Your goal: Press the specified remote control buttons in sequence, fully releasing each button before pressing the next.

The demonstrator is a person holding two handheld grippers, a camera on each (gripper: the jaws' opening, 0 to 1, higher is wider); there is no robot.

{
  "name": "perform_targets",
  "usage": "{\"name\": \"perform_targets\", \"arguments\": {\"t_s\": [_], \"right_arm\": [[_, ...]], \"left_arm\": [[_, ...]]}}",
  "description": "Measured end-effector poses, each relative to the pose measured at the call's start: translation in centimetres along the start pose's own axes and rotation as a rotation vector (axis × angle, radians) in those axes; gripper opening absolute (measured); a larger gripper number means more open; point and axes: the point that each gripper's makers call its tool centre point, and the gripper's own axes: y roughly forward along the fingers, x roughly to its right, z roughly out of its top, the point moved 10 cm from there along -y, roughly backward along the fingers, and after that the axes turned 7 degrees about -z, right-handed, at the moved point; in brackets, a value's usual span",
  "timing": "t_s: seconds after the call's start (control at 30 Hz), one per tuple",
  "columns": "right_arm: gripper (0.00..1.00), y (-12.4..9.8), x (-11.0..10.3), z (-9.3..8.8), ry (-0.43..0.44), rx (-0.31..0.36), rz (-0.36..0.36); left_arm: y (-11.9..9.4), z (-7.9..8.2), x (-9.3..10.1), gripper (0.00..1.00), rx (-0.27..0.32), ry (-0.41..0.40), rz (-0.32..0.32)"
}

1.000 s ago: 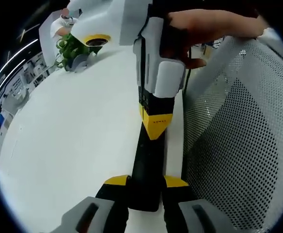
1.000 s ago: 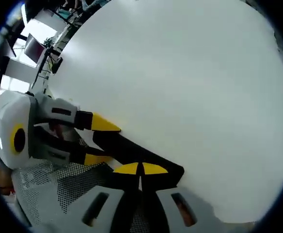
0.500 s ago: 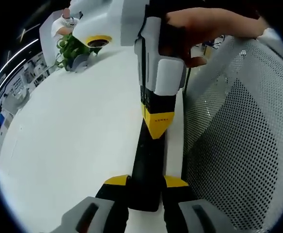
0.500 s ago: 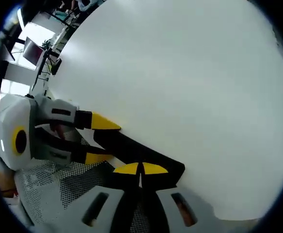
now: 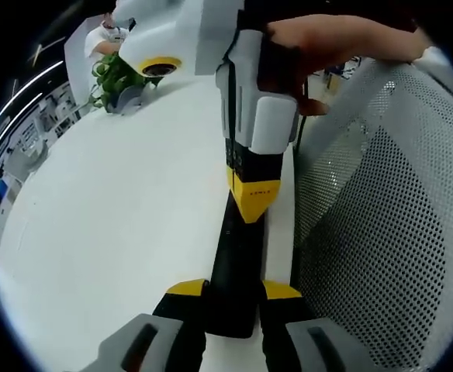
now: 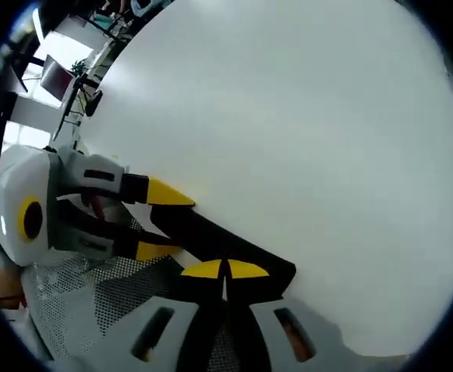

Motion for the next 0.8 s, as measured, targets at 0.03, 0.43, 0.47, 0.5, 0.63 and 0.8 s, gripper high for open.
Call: {"name": "perform_targets", "arguments": {"t_s": [0.03,0.43,0.47,0.5,0.63,0.8], "right_arm": [[0.0,0.01,-0.07,0.0,0.002,-0.001,-0.001],[0.0,0.06,-0.11,-0.13,-0.038,0.004,-0.004],[0.0,0.06,-0.12,-0.14,-0.044,0.002,-0.007],[0.0,0.02,-0.18,-0.2,-0.05,-0.001,-0.009],[0.0,-0.08,-0.07,-0.48,-0.044,-0.031,-0.008],[0.0,-0.16,0.0,-0.66,-0.042,-0.053,-0.011]], "left_arm": [[0.0,-0.01,0.0,0.26,0.001,-0.001,0.0],[-0.02,-0.12,-0.04,0.26,0.012,-0.007,0.0],[-0.02,-0.13,-0.04,0.26,0.012,-0.006,0.0],[-0.02,-0.13,-0.05,0.26,0.012,-0.006,0.0],[-0.01,-0.11,-0.03,0.26,0.012,-0.005,-0.001],[-0.01,-0.11,-0.02,0.26,0.011,-0.004,-0.001]]}}
